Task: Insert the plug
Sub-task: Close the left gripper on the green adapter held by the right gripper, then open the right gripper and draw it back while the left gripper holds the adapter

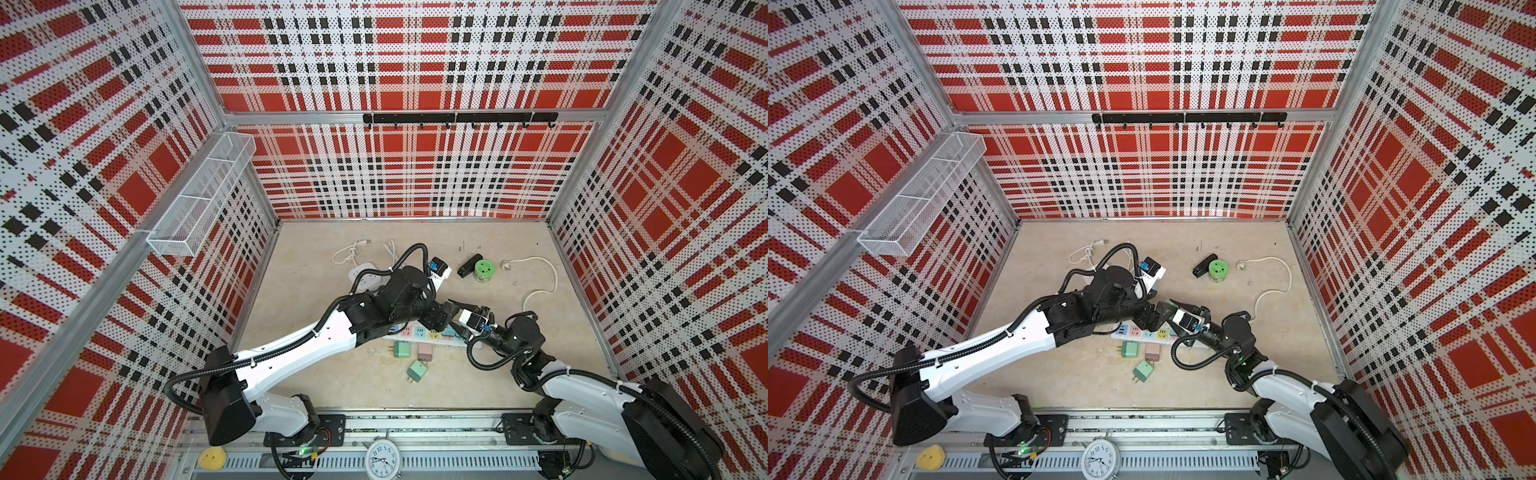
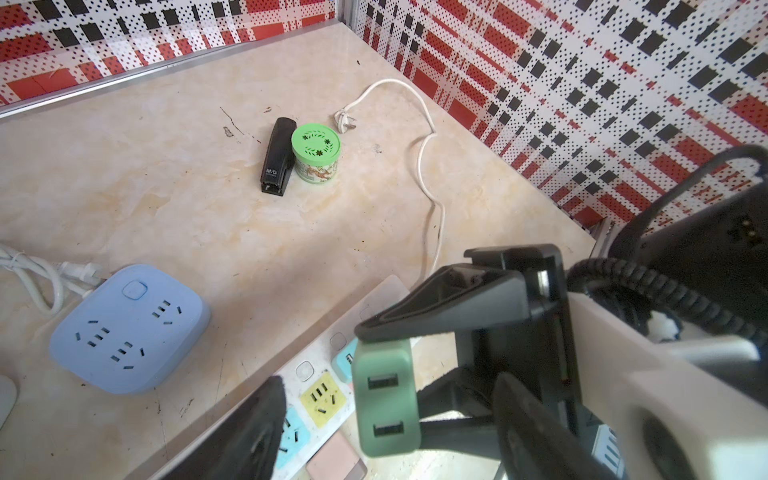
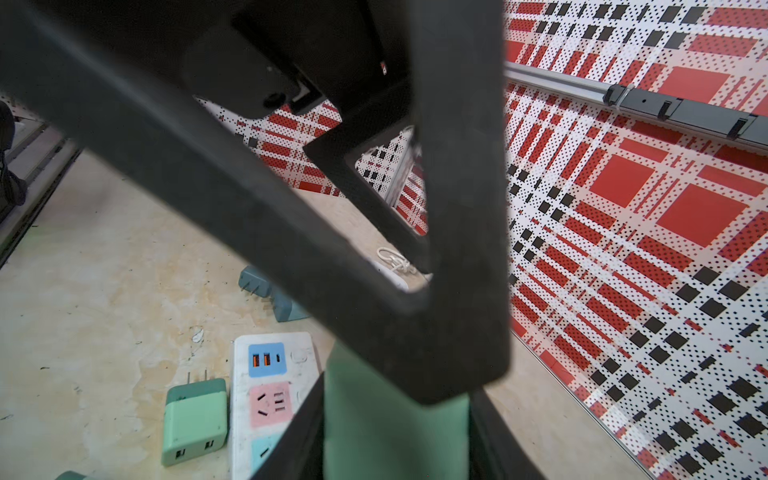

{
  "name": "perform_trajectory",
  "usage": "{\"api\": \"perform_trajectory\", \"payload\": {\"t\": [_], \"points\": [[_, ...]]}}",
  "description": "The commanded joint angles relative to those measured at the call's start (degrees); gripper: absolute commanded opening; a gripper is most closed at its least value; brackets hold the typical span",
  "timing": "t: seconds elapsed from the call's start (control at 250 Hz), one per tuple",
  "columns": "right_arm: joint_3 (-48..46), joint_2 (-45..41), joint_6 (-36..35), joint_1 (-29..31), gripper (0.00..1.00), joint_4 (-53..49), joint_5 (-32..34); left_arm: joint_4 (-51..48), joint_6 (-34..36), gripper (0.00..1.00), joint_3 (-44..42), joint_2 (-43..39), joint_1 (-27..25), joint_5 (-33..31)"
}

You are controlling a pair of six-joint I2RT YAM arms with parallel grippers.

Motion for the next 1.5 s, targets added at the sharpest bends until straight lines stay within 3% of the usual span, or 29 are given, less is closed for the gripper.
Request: {"api": "perform_trajectory", "payload": {"t": [0.0,0.308,0.476,0.668,0.808,0.864,1.049,1.201,1.361,1.497], "points": [[-0.7,-1.6,-1.1,0.3,0.00,3.1,-0.4,-1.0,-0.4,0.80,1.2,0.7,-0.4,-0.7],[-1.6,-4.2,-0.9,0.5,0.00,3.0,-1.0,-0.7,0.1,0.80,0.9,2.9,-0.3,0.1],[-1.6,-4.1,-1.0,0.6,0.00,3.1,-1.2,-1.1,0.8,0.71,2.9,5.6,0.0,1.9],[-1.7,-4.1,-1.2,0.5,0.00,2.9,-0.5,-2.2,1.0,0.45,4.0,6.8,0.0,2.9],[-1.6,-4.0,-1.2,0.5,0.00,2.9,-0.4,-1.0,1.3,0.14,3.4,6.4,-0.1,3.0],[-1.6,-4.0,-0.6,0.6,0.22,3.4,-0.1,-0.7,1.3,0.00,3.0,6.0,-0.1,1.7],[-1.2,-6.5,7.1,0.6,0.66,4.4,2.8,0.7,1.7,0.00,0.1,1.9,0.0,-4.3],[0.5,-12.5,15.5,0.6,0.81,-1.0,9.1,0.0,3.4,0.00,-2.5,-2.4,2.3,-4.3],[6.7,-22.9,23.2,0.6,0.77,-18.9,15.0,-2.7,0.9,0.00,-4.4,-6.5,9.1,-4.1],[10.4,-30.5,40.4,0.6,0.83,-26.8,21.2,-4.4,-1.7,0.00,-5.1,-8.5,15.6,-2.3]]}}
